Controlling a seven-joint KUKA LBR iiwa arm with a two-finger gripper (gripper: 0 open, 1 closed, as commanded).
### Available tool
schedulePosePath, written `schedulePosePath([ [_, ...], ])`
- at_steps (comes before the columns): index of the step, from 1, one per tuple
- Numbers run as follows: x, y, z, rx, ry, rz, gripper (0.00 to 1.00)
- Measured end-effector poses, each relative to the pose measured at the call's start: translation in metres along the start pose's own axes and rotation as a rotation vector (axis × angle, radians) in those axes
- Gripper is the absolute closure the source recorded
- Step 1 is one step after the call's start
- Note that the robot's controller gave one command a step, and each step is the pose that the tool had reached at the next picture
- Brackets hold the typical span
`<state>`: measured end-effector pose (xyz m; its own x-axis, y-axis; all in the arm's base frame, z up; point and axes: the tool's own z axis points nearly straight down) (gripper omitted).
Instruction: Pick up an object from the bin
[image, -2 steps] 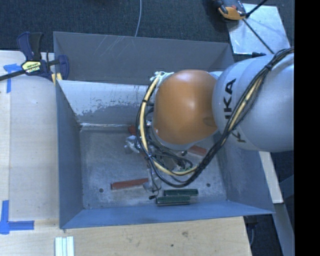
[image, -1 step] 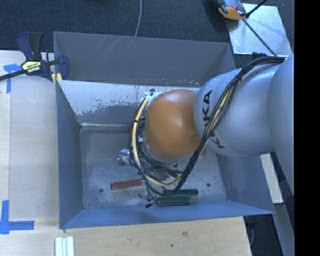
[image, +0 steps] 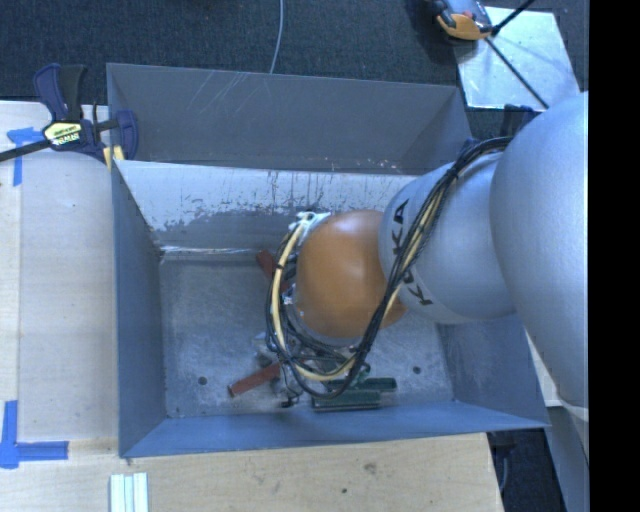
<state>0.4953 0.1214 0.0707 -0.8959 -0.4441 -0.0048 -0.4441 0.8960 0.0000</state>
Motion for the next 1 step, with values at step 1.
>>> schedulePosePath([
  [1,0.0,0.0,0.0,0.0,0.0,0.0,1.0],
])
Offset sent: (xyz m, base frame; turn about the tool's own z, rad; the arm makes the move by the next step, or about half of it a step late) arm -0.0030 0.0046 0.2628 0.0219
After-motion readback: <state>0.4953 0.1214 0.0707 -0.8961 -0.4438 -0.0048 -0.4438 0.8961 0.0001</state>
